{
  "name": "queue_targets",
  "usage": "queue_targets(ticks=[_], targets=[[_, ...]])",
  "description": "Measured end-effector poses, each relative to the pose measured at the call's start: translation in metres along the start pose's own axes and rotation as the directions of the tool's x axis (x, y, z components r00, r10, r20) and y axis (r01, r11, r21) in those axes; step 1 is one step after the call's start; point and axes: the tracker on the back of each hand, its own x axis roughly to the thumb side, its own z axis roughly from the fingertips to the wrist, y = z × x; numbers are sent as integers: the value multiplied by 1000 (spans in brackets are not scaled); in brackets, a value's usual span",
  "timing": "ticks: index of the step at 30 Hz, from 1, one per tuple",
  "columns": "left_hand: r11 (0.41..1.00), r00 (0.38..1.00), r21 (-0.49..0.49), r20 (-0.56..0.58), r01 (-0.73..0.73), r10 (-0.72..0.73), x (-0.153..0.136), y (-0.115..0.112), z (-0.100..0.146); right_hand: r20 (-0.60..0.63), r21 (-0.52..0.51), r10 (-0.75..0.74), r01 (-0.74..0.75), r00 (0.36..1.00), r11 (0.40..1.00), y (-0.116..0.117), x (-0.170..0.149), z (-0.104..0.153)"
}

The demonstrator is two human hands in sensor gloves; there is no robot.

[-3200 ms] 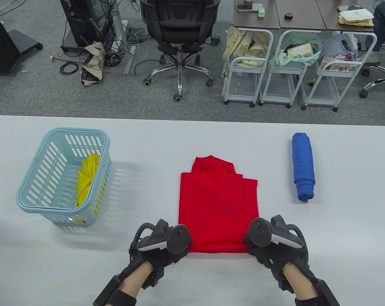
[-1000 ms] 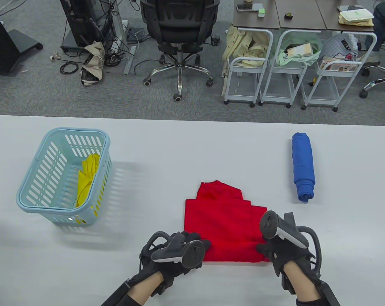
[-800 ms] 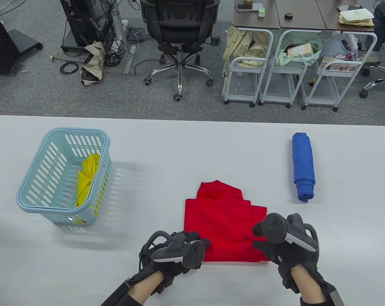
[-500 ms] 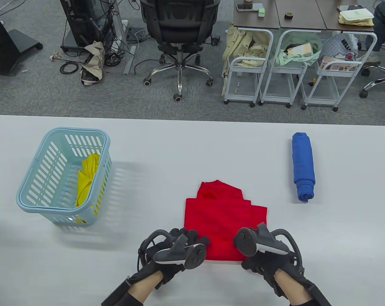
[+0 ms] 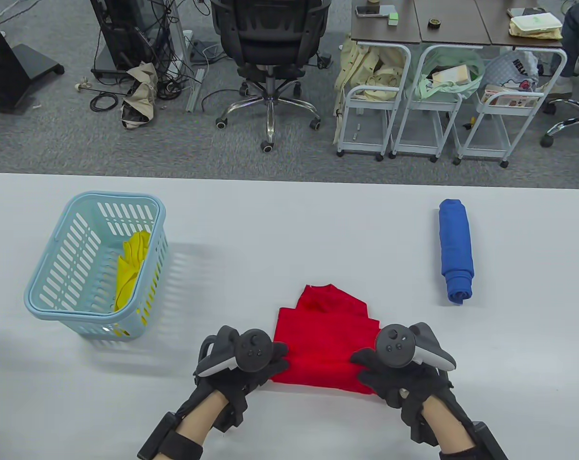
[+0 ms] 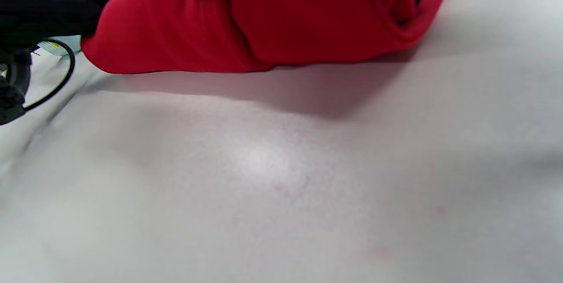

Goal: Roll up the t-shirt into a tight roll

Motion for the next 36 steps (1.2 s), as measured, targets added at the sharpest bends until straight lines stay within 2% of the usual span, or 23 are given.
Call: queue_targets(ticks=[1, 2, 3, 5, 7, 9, 11, 16, 18, 21, 24, 26, 27, 29, 32, 34, 36], targets=[[994, 995, 47, -13, 98, -98, 4, 7, 5, 1, 2, 8, -8, 1000, 1000, 1, 1, 0], [985, 991, 109, -12, 133, -132, 10, 13, 10, 3, 5, 10, -10, 1000, 1000, 1, 1, 0], [976, 994, 190, 12, 103, -107, 17, 20, 15, 2, 6, 7, -7, 1000, 1000, 1, 1, 0], [973, 994, 230, 108, 2, -27, 32, 26, 20, 6, 12, -13, 13, 1000, 1000, 1, -1, -1], [987, 980, 159, 199, -23, -9, 46, 20, 18, 8, 14, -27, 27, 1000, 1000, 1, -3, -1], [994, 973, -5, 208, 106, -103, 57, 1, 11, 8, 13, -29, 29, 1000, 1000, 1, -3, -2], [979, 966, -87, 200, 182, -162, 58, -14, 5, 7, 10, -21, 21, 1000, 1000, 1, -3, -2], [983, 973, -93, 179, 161, -143, 53, -17, -1, -34, -33, 13, -14, 999, 999, -2, -2, 1], [979, 973, -100, 167, 180, -162, 51, -19, -3, -125, -122, 143, -159, 982, 980, -7, 7, 8], [977, 973, -103, 155, 189, -172, 54, -19, -6, -174, -187, 279, -310, 944, 932, -9, 23, 14], [967, 963, -79, 147, 241, -228, 58, -17, -8, -176, -219, 382, -415, 907, 883, -6, 39, 18], [970, 964, -63, 145, 235, -224, 58, -15, -10, -144, -203, 399, -421, 906, 884, -3, 42, 17], [976, 970, -58, 137, 210, -201, 56, -13, -12, -97, -174, 384, -395, 918, 902, 0, 41, 14], [990, 986, -69, 120, 122, -113, 48, -11, -15, -96, -133, 366, -377, 926, 917, 6, 37, 9], [984, 985, -102, 78, -148, 156, 27, -10, -19, -120, -122, 372, -385, 921, 915, 5, 31, 4], [945, 949, -125, 52, -303, 311, 15, -11, -19, -106, -120, 268, -280, 958, 953, 2, 24, 3], [935, 941, -131, 40, -330, 337, 11, -10, -18, -70, -111, 122, -130, 990, 985, -2, 15, 1]])
